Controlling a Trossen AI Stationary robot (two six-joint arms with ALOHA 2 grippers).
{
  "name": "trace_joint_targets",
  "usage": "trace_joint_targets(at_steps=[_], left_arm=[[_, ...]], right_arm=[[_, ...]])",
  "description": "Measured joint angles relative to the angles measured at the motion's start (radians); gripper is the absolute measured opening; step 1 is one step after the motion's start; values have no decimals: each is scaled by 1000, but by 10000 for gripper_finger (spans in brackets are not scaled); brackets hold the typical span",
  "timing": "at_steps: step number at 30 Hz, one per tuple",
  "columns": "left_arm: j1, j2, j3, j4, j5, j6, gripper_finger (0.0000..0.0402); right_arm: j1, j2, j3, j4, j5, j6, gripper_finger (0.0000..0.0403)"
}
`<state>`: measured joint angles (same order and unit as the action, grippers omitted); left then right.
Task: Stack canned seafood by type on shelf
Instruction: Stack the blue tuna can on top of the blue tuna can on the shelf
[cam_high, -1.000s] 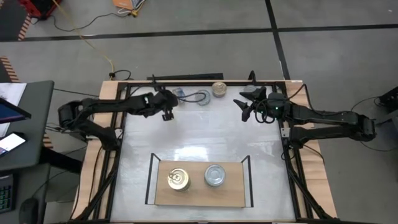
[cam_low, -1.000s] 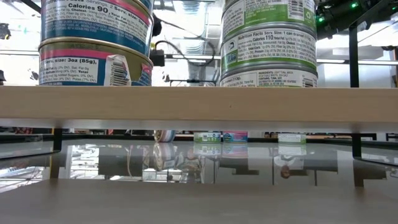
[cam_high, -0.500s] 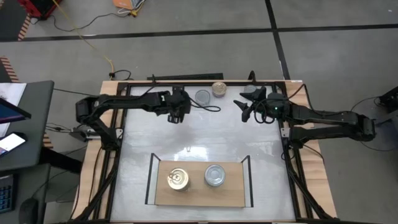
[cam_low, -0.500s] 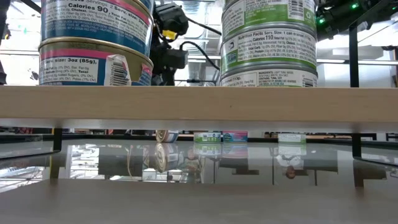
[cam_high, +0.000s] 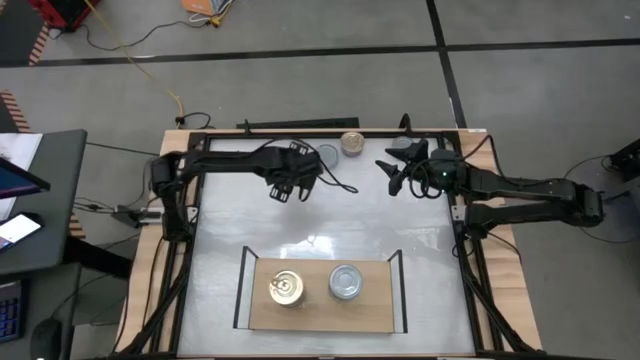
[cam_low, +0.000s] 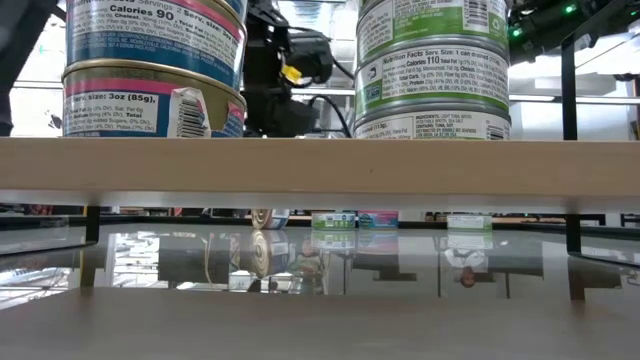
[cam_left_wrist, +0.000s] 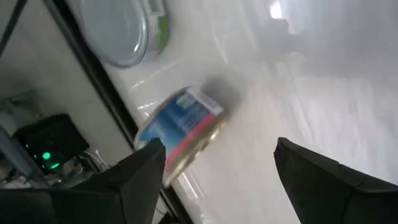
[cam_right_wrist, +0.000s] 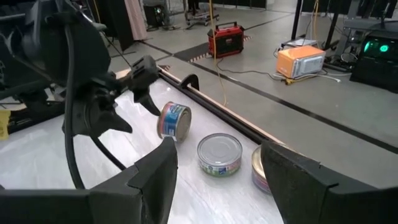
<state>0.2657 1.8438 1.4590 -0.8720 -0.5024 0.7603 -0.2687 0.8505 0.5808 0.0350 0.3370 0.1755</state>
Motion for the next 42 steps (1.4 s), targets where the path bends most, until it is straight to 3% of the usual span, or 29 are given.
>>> trace_joint_targets(at_steps=[7,15,23,34,39,42], left_arm=[[0,88,105,-79,-9,64,291],[32,90,105,-53,15,228,291],[51,89,105,23,140,406,292],[99,89,105,33,162,361,362],[98,112,106,35,157,388,370],[98,170,105,26,98,408,369]], right_arm=[[0,0,0,-27,0,-1,255],[0,0,0,-26,0,-1,255],[0,0,0,-26,0,0,255],[0,0,0,-25,-1,0,255],[0,0,0,-7,-2,0,255],[0,0,0,3,-19,1,255]])
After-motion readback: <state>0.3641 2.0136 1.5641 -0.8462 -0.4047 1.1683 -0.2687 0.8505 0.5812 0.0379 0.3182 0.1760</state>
